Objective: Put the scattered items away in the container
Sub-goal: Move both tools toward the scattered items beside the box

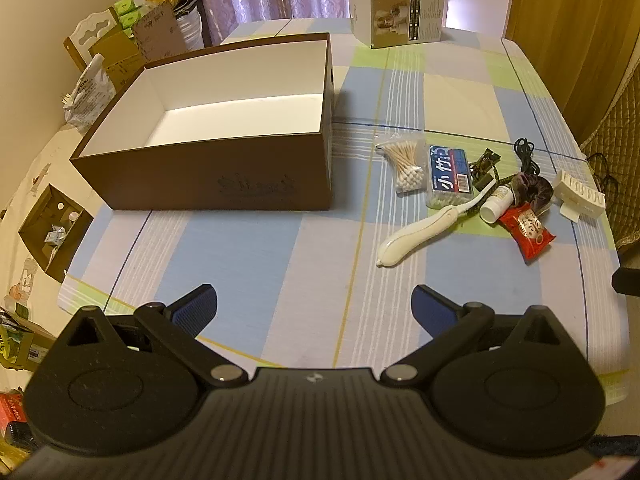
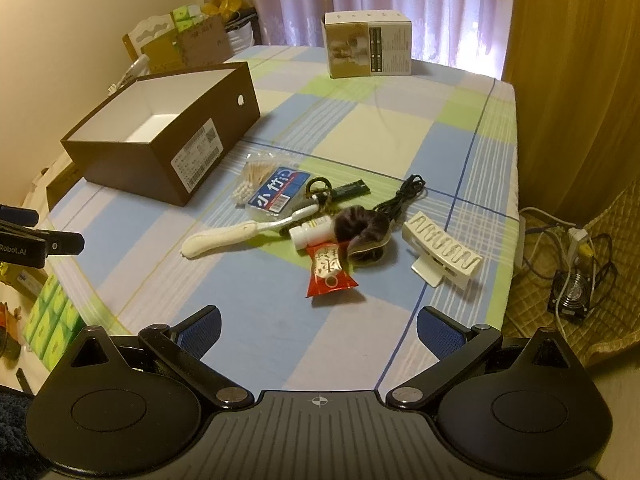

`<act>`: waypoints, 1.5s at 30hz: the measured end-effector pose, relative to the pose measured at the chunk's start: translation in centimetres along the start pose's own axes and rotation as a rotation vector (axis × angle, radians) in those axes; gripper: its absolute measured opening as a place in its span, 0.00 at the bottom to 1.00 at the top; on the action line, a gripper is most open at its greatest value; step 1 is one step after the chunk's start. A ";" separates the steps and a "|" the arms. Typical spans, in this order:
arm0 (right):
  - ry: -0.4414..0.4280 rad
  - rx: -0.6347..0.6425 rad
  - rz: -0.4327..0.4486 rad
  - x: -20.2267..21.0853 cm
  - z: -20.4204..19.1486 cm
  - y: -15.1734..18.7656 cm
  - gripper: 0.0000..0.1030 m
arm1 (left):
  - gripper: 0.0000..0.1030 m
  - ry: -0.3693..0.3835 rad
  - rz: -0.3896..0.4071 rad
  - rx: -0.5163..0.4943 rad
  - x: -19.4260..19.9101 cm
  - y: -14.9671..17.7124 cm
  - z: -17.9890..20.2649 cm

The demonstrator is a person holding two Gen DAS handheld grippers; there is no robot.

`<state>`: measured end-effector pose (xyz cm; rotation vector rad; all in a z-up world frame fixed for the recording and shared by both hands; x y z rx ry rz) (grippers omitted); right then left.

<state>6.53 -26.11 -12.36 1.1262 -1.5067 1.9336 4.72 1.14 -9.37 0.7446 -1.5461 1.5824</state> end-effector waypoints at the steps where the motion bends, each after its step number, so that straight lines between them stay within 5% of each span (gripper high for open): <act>1: -0.001 0.001 0.000 -0.1 0.0 -0.1 0.98 | 0.99 -0.001 -0.001 0.000 -0.1 0.0 0.0; 30: 0.033 -0.035 -0.001 -1.2 1.5 -1.4 0.98 | 0.99 0.049 -0.013 -0.058 -2.1 -1.8 1.6; 45: 0.082 -0.091 0.058 -2.5 4.6 -1.1 0.98 | 0.99 0.256 0.047 -0.281 -6.2 -3.1 5.9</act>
Point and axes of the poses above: each gripper's, at about its wrist camera, not at the fingertips, and x roughly against the way its jaws point, z to its right, y to its underside, the point moved 10 cm from there along -x, roughly the way its jaws point, and after that the axes turned 14 degrees about y, right-handed, at the moved point
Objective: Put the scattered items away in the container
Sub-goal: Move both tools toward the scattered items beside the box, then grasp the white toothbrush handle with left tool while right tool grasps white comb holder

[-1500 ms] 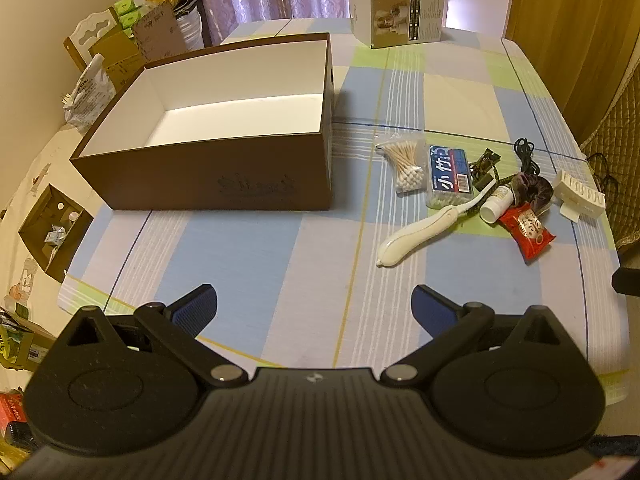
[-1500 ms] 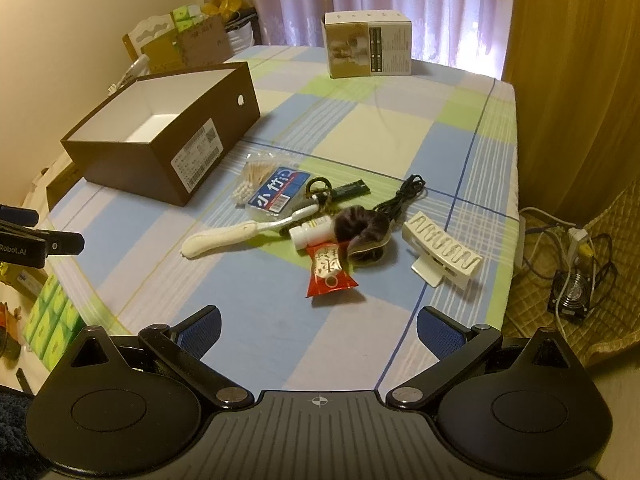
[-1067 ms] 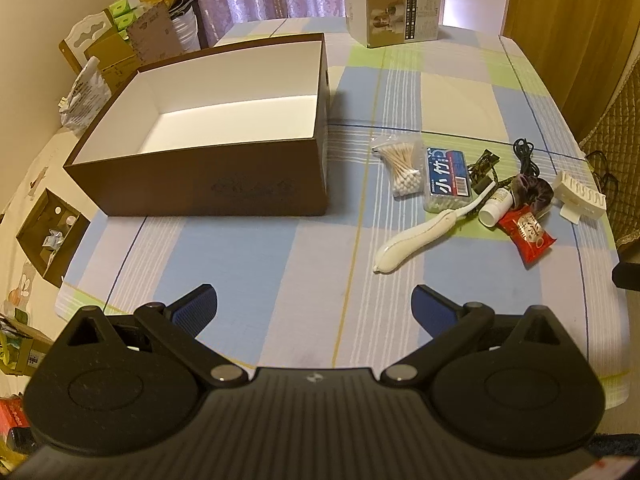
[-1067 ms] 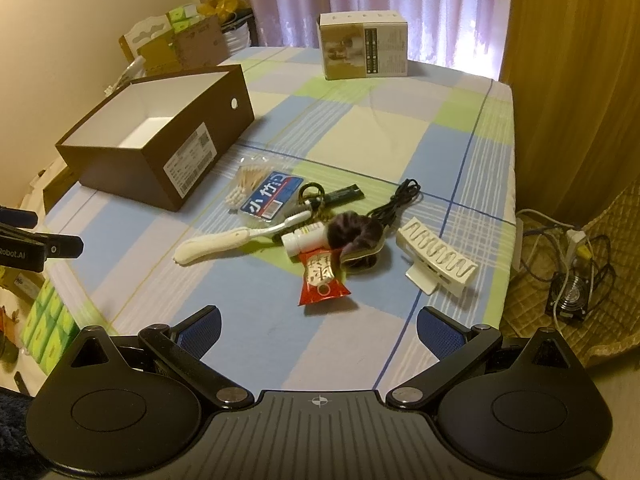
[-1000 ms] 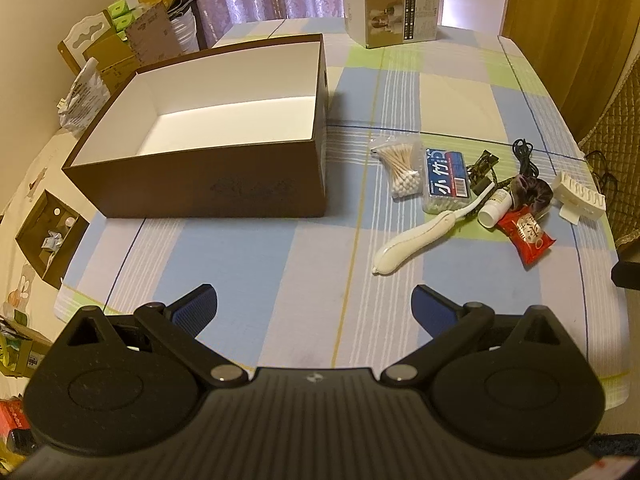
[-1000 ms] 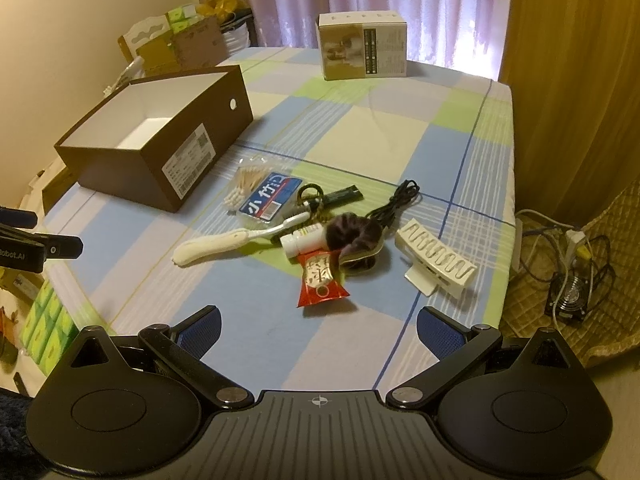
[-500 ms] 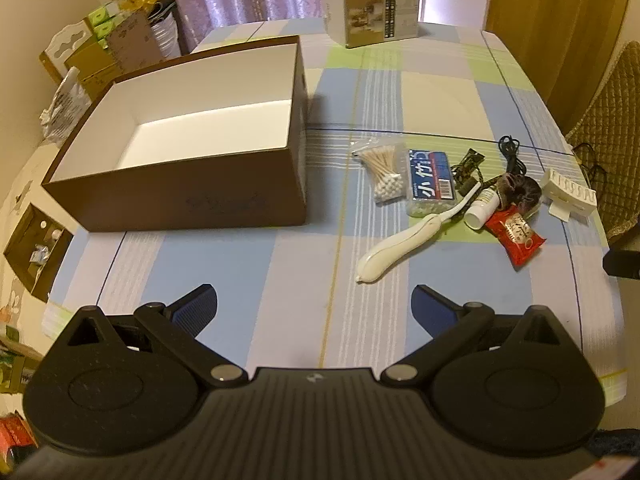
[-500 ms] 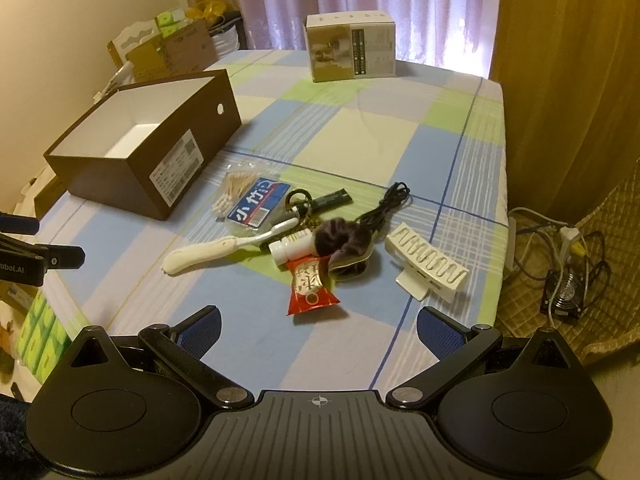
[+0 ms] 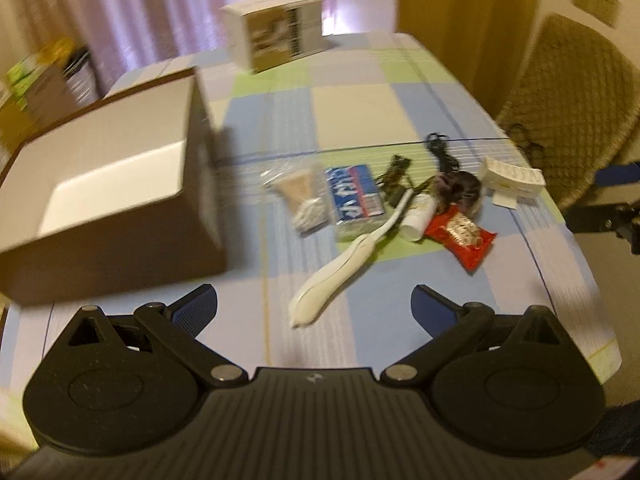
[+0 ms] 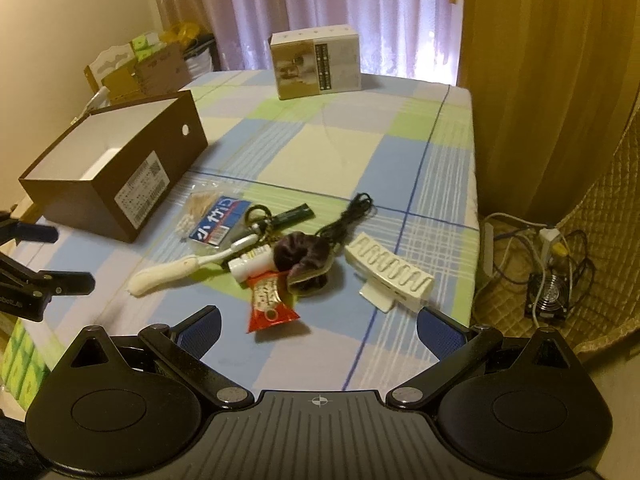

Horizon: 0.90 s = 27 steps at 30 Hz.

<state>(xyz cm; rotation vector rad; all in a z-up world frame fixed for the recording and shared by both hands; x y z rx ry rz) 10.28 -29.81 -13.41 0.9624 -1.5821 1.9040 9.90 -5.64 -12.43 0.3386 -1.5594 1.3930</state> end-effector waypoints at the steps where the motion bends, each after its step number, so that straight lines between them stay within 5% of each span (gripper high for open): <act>1: 0.001 0.001 0.000 -0.1 0.2 0.1 0.98 | 0.98 0.009 -0.003 -0.023 -0.5 -0.1 0.1; 14: 0.009 0.006 -0.040 -2.2 1.3 1.7 0.98 | 0.69 0.145 -0.086 -0.199 -7.5 -0.6 0.4; 27: -0.001 0.177 0.028 -5.1 1.6 -1.0 0.98 | 0.48 0.200 -0.155 -0.237 -11.9 -0.8 0.7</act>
Point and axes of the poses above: each gripper's, at about its wrist camera, not at the fingertips, and x roughly against the way its jaws point, z to its right, y to its underside, the point moved 10 cm from there along -x, roughly the way its jaws point, and after that the axes turned 14 degrees about y, right-handed, at the moved point
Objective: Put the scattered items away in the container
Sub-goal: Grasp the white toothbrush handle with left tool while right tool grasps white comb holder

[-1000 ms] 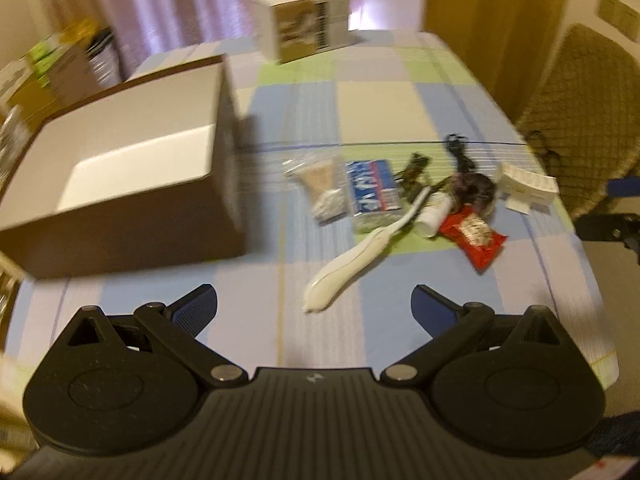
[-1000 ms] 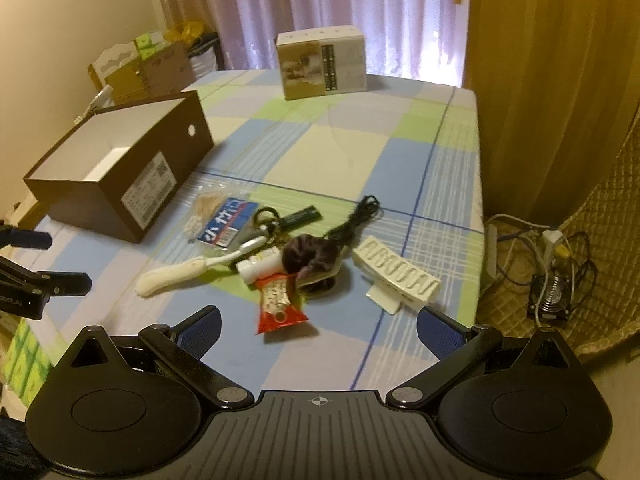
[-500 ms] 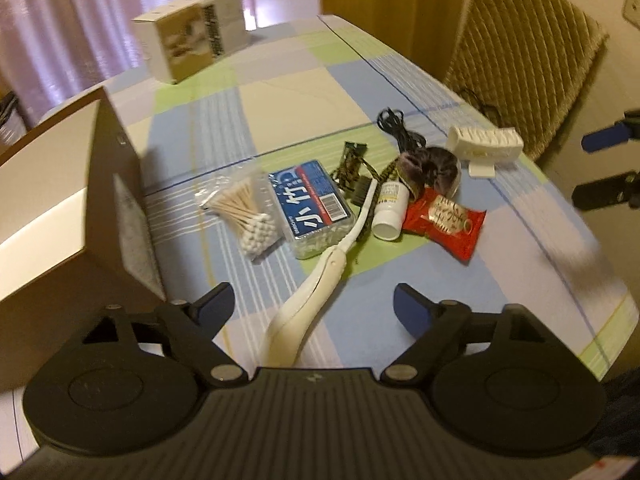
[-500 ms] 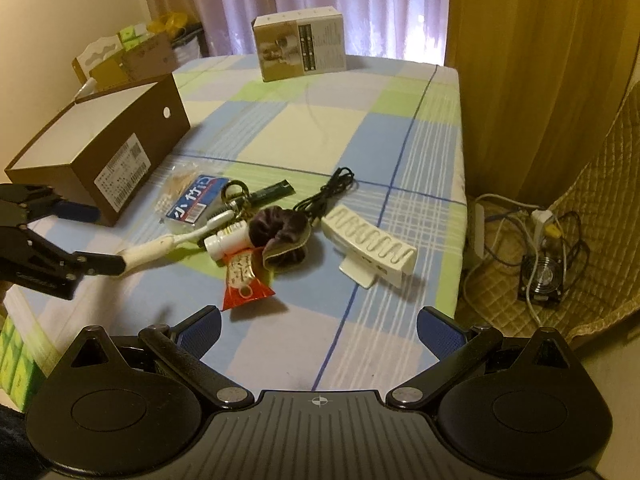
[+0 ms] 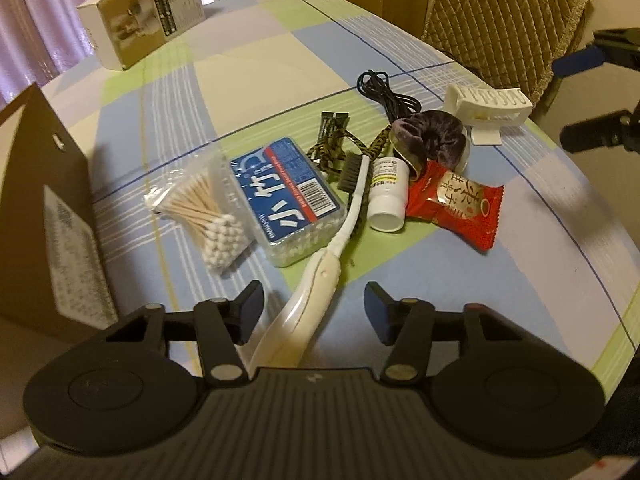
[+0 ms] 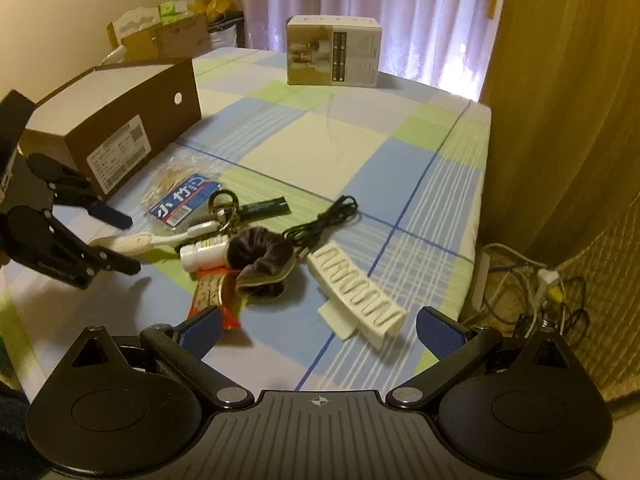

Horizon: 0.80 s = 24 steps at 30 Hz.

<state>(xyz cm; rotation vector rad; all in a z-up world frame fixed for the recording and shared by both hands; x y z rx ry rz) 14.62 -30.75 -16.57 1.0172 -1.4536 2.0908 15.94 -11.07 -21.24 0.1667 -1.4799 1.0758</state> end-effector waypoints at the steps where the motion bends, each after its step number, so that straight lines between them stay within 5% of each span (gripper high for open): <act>1: -0.002 0.002 0.001 -0.1 0.0 -0.1 0.98 | 0.47 0.002 -0.003 0.000 -0.2 0.0 -0.1; 6: -0.011 0.025 -0.002 -0.6 -0.1 -0.1 0.98 | 0.21 0.023 -0.013 -0.005 -0.8 0.1 0.1; 16: -0.005 0.082 -0.002 -2.7 0.4 -0.4 0.98 | 0.16 0.015 0.026 0.047 1.9 2.7 1.3; 24: -0.011 0.221 -0.043 -6.5 -0.4 -0.3 0.68 | 0.16 -0.045 0.037 0.156 3.8 5.9 1.1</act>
Point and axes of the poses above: each gripper's, at about its wrist camera, not at the fingertips, and x roughly against the way its jaws point, z to its right, y to its underside, the point moved 10 cm from there along -x, roughly the way its jaws point, and after that the axes turned 14 degrees about y, right-handed, at the moved point
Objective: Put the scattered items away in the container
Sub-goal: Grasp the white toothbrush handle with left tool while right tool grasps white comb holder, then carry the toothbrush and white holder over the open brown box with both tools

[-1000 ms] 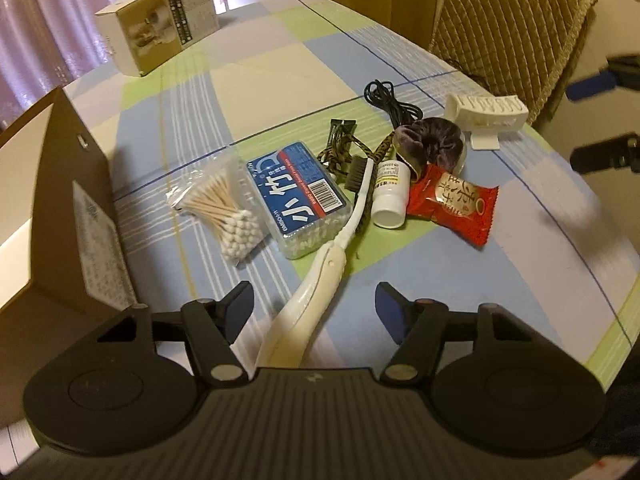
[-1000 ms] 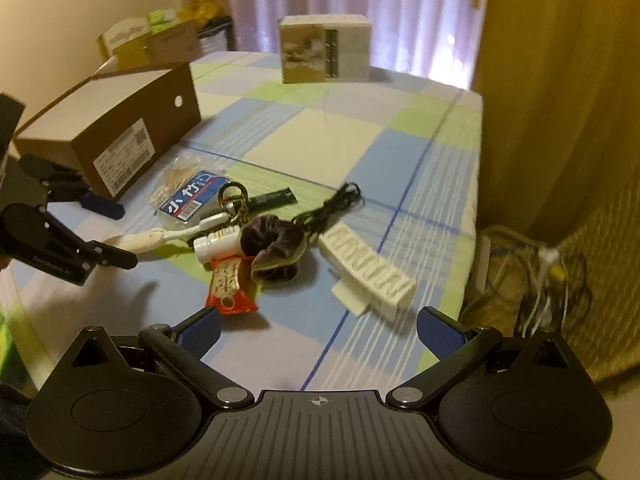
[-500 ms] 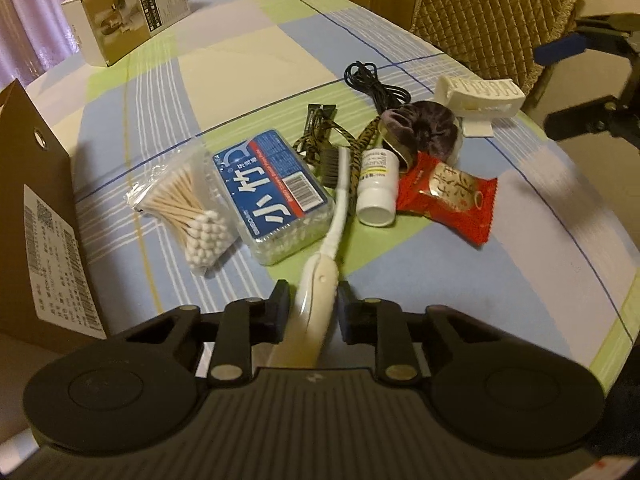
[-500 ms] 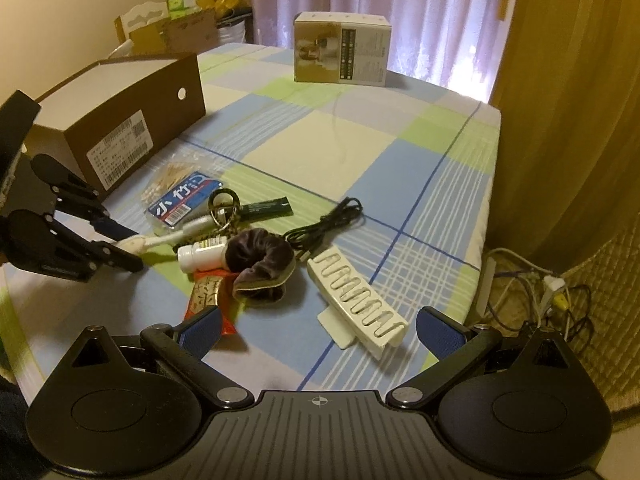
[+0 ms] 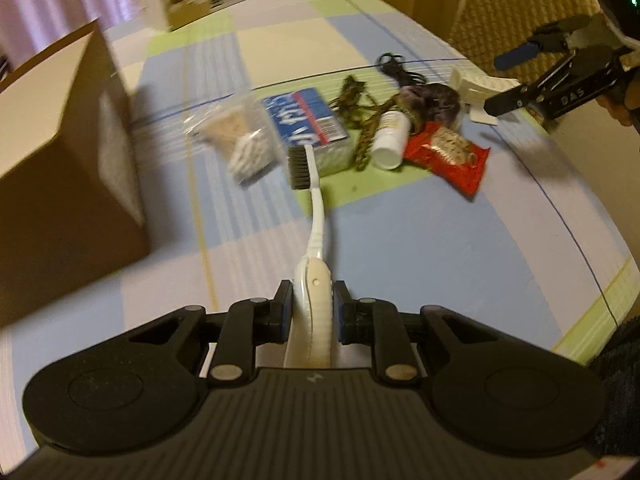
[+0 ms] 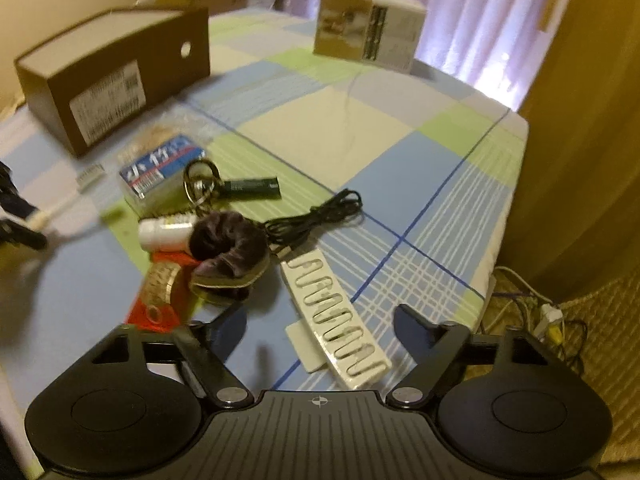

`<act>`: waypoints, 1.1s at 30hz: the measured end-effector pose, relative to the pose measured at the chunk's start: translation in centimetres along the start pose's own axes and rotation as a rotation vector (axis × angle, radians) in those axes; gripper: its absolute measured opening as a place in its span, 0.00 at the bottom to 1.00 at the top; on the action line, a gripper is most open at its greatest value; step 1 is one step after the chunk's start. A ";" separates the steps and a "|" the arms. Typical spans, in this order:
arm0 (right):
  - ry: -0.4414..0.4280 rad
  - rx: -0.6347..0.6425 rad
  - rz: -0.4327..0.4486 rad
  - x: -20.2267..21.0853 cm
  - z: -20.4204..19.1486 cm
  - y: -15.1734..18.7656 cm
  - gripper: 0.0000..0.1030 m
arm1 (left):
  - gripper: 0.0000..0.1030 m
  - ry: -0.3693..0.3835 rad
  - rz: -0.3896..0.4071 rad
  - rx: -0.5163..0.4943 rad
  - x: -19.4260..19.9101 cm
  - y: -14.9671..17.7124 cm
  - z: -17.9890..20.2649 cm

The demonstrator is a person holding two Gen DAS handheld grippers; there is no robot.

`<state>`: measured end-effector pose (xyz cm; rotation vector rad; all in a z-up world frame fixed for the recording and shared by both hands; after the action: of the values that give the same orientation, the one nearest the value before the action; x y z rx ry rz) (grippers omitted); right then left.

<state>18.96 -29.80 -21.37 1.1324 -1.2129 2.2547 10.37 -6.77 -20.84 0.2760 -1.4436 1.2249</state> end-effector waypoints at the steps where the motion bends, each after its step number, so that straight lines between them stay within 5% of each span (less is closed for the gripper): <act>1: 0.002 0.013 -0.012 -0.5 -0.1 0.1 0.63 | 0.16 -0.012 0.002 0.018 0.2 0.3 -0.3; 3: 0.003 0.031 -0.040 -1.4 -0.2 0.5 0.53 | 0.16 -0.030 0.004 0.049 0.5 0.8 -0.9; 5: -0.002 0.028 -0.071 -1.7 -0.2 0.8 0.31 | 0.16 -0.048 0.002 0.075 0.8 1.2 -1.5; 7: -0.027 -0.015 -0.105 -1.5 -0.2 1.0 0.25 | 0.16 -0.063 0.002 0.106 0.9 1.5 -2.1; 24: -0.004 -0.159 -0.130 0.8 -0.5 2.0 0.25 | 0.16 -0.069 -0.023 0.150 0.5 1.5 -3.0; 33: -0.043 -0.292 -0.073 5.1 -0.6 0.8 0.24 | 0.16 -0.042 0.015 0.135 2.8 1.5 -2.2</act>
<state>14.96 -30.11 -17.99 1.0971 -1.4362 1.9308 9.68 -3.08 -19.79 0.3851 -1.4028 1.3380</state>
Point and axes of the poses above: each gripper's, at about its wrist camera, not at the fingertips, and x roughly against the way its jaws point, z to its right, y to its underside, the point moved 10 cm from there along -x, roughly the way its jaws point, and after that the axes turned 14 degrees about y, right-handed, at the moved point
